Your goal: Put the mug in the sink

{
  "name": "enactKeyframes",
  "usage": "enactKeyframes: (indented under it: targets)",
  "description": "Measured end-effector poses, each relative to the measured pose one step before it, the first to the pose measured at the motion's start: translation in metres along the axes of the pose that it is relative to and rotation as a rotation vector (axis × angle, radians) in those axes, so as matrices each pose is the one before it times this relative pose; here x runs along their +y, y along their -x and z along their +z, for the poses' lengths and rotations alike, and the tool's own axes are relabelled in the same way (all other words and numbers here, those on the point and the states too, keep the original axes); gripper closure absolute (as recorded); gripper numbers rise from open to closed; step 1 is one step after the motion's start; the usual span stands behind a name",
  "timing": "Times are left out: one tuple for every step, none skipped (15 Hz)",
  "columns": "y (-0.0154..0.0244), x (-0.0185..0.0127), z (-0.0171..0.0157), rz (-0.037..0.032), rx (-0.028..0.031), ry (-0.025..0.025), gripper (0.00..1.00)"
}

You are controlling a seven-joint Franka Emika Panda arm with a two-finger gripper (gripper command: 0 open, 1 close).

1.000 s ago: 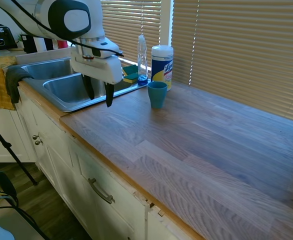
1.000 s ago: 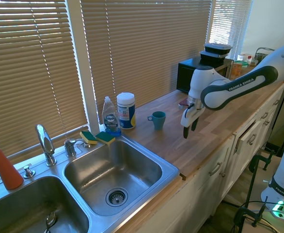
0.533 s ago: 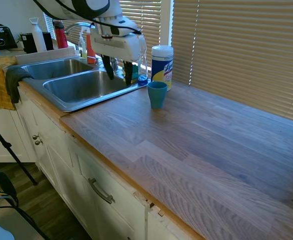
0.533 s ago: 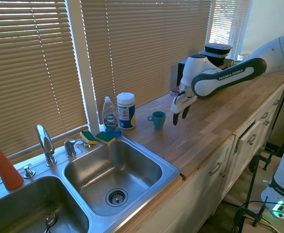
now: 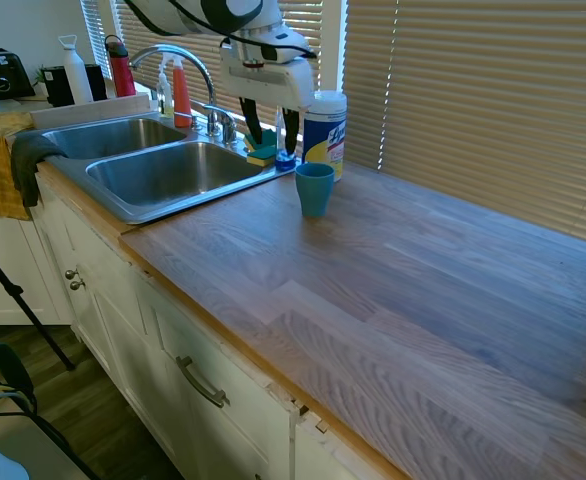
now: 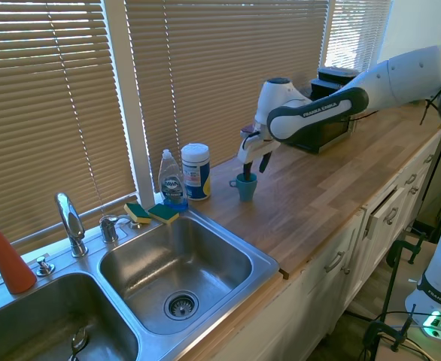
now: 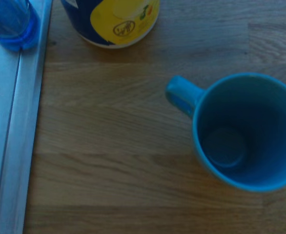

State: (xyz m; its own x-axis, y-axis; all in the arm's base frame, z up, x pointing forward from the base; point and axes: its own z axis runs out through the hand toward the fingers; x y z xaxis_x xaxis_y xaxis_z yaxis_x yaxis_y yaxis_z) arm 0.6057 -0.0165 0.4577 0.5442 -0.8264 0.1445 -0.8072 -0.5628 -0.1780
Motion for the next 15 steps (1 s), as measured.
enactKeyframes:
  targets:
    - [-0.00632, -0.00777, 0.00615, 0.00237, -0.00643, 0.00591, 0.00]
    - [-0.00623, -0.00799, 0.00535, 0.00328, -0.00407, 0.00301, 0.00]
    - [-0.00569, -0.00739, 0.00616, 0.00817, -0.00317, 0.00425, 0.00]
    - [-0.00506, -0.00617, 0.00697, 0.01111, -0.00412, 0.00798, 0.00]
    - [-0.00380, -0.00518, 0.00759, 0.00478, -0.00505, 0.00849, 0.00]
    - [-0.00332, -0.00413, 0.00746, 0.00286, -0.00665, 0.00880, 0.00]
    - [-0.00334, -0.00343, 0.00762, 0.00341, -0.00636, 0.00800, 0.00]
    - [-0.00276, -0.00229, 0.00701, 0.00290, -0.00476, 0.00646, 0.00]
    - [-0.00254, -0.00124, 0.00719, 0.00298, -0.00515, 0.00846, 0.00]
    - [-0.00224, -0.00102, 0.00820, 0.00328, -0.00647, 0.00966, 0.00]
    - [-0.00173, -0.00173, 0.00891, 0.00362, -0.00835, 0.00765, 0.00]
    - [-0.00164, -0.00144, 0.00987, 0.00247, -0.00854, 0.00722, 0.00]
    - [-0.00150, -0.00095, 0.00922, 0.00182, -0.00786, 0.00711, 1.00]
    - [-0.00077, -0.00014, 0.00758, 0.00236, -0.00809, 0.00602, 1.00]
    - [-0.00093, -0.00016, 0.00488, 0.00113, -0.00513, 0.00345, 1.00]
